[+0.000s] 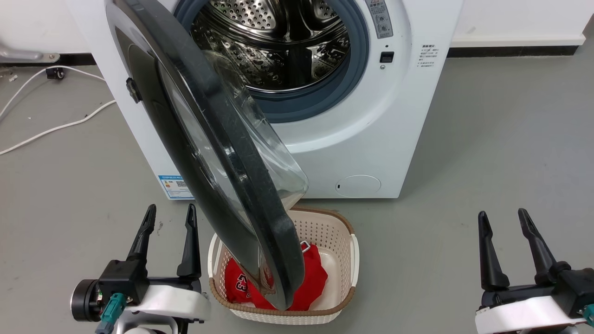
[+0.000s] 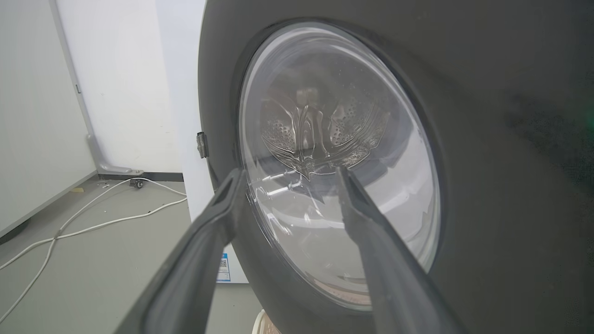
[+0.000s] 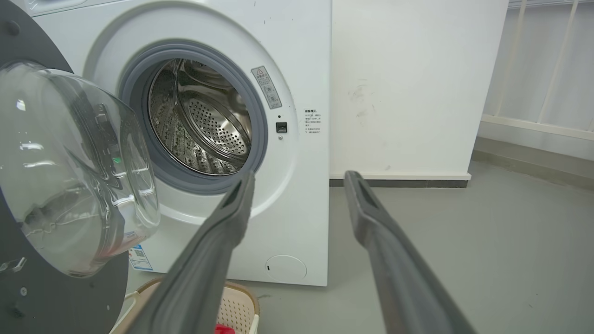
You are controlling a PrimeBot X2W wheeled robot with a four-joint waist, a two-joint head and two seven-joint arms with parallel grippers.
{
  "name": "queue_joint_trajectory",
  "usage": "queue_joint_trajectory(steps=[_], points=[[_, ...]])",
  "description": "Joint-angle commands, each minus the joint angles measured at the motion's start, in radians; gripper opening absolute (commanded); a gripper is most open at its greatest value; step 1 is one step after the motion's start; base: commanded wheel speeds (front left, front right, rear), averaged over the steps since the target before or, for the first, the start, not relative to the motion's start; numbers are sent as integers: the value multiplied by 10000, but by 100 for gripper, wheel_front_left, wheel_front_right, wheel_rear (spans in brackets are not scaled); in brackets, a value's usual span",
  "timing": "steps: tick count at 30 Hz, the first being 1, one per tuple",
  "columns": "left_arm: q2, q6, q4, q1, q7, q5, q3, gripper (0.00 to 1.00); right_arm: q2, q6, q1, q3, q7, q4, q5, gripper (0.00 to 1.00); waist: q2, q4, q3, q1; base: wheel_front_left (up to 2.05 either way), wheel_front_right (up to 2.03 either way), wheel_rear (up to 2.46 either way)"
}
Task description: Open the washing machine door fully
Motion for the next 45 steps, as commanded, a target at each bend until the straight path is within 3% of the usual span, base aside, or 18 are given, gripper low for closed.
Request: queue_joint_trajectory(steps=[1, 9, 10, 12, 20, 26, 37, 45], points=[[9, -22, 15, 111, -25, 44, 3, 100, 19, -2, -59, 13, -39, 37, 15, 100, 0, -7, -7, 0, 0, 0, 0], [9, -41, -36, 118, -25, 12, -9, 100, 20, -2, -145, 35, -58, 93, 14, 100, 0, -15, -21, 0, 0, 0, 0], [9, -40, -50, 119, -25, 5, -14, 89, 20, -2, -154, 33, -60, 94, 43, 100, 0, -14, -19, 0, 0, 0, 0], [9, -42, -70, 124, -25, 22, -22, 0, 20, -2, -169, 44, -53, 101, 41, 100, 0, -10, -8, 0, 0, 0, 0], [9, -35, -168, 45, -25, -33, -26, 0, 21, -2, -172, 84, -59, 143, 109, 100, 0, 26, 33, 0, 0, 0, 0], [9, -12, -991, -196, -25, 108, 6, 0, 21, -2, -198, 88, -56, 156, 166, 100, 0, 63, 44, 0, 0, 0, 0], [8, 230, -4019, -972, -23, 599, 161, 0, 21, -2, -321, 69, -58, 245, 243, 100, 0, 94, 139, 0, 0, 0, 0], [8, 38, -5806, -1369, -23, 813, -584, 0, 20, -2, -387, 78, -56, 299, 284, 100, 0, 36, 131, 0, 0, 0, 0]])
